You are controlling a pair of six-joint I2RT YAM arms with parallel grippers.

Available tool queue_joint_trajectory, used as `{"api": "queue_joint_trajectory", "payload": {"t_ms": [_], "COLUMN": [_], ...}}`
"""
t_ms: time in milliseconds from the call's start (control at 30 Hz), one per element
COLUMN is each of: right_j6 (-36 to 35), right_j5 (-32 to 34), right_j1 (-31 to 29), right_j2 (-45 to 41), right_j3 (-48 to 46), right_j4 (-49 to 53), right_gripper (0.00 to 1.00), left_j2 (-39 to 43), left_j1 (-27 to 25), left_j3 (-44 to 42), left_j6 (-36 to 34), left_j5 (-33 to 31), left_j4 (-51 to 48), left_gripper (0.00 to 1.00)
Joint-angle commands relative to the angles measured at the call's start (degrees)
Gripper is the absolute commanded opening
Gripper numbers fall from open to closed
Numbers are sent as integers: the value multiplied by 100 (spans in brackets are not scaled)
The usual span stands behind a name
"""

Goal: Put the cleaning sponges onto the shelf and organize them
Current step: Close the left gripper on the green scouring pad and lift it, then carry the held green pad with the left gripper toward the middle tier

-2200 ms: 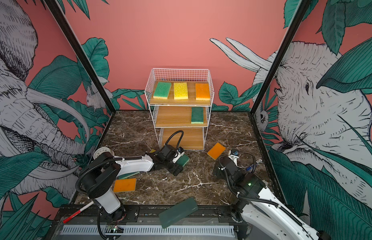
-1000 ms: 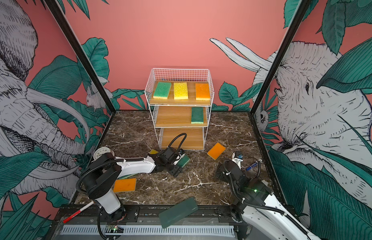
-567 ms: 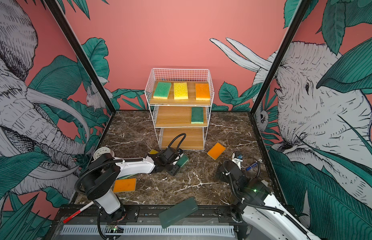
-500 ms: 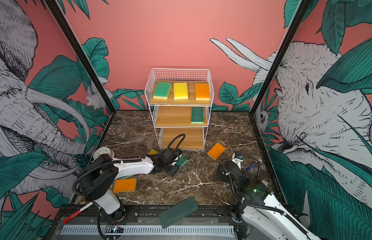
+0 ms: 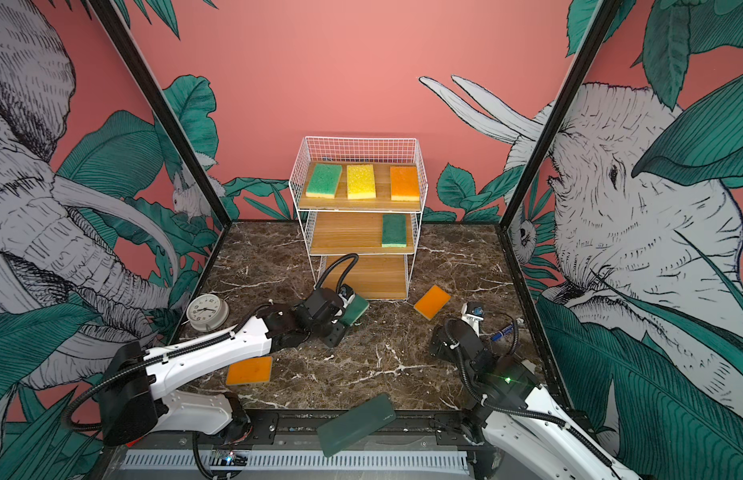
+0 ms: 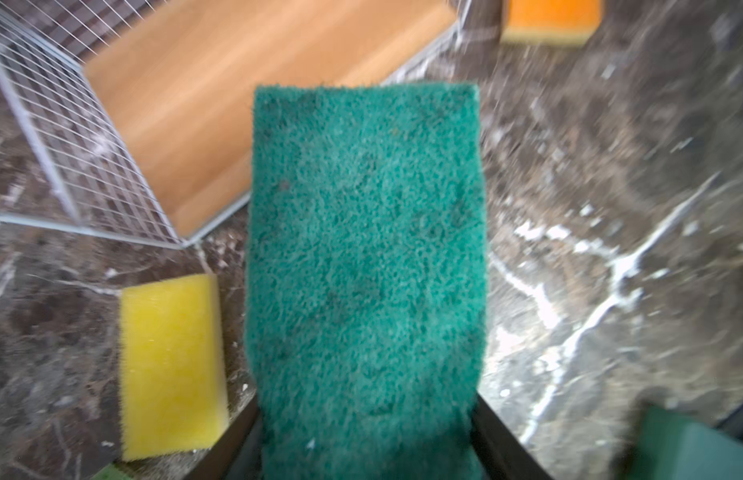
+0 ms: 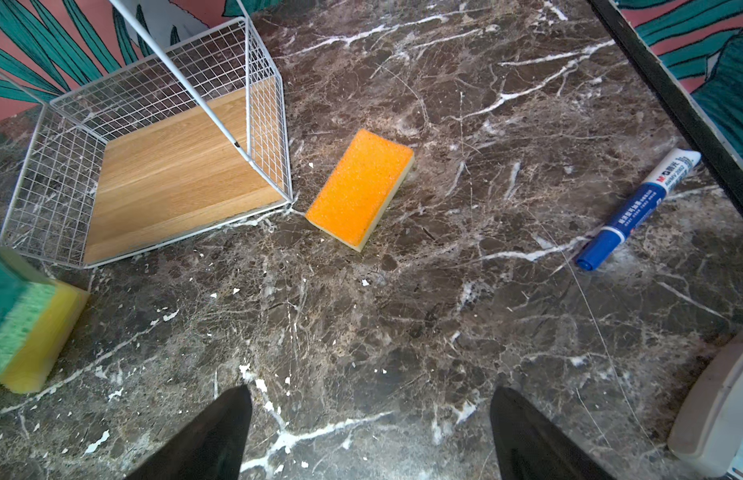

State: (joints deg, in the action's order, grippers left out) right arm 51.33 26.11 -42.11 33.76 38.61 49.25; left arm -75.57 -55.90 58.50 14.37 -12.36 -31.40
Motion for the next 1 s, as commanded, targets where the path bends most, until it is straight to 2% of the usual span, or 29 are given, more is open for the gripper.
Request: {"api": "queue_joint_trajectory", "payload": {"t_ms": [0, 233, 367, 733, 967], "right_j6": [-302, -683, -789, -997, -985], "right_j5": [87, 89, 70, -130, -256], "right_j1": [22, 30, 36, 82, 89], "right_j2": [191, 465, 473, 719, 772], "right_j3": [76, 303, 305, 479, 489], "right_j4": [-275, -419, -548, -708, -848], "right_gripper": [93, 93, 93, 93, 93], "left_j2": [178, 41, 66, -418, -719], "left_j1": [-69, -185, -202, -202, -202], "left_j3": [537, 1439, 1451, 1993, 2428], "left_j6": [378, 884, 1103, 1167, 1125], "left_j5": [-379, -825, -1191, -1517, -1827], "left_j4": [-498, -748, -408, 224, 243], "left_gripper": [62, 62, 62, 62, 62]}}
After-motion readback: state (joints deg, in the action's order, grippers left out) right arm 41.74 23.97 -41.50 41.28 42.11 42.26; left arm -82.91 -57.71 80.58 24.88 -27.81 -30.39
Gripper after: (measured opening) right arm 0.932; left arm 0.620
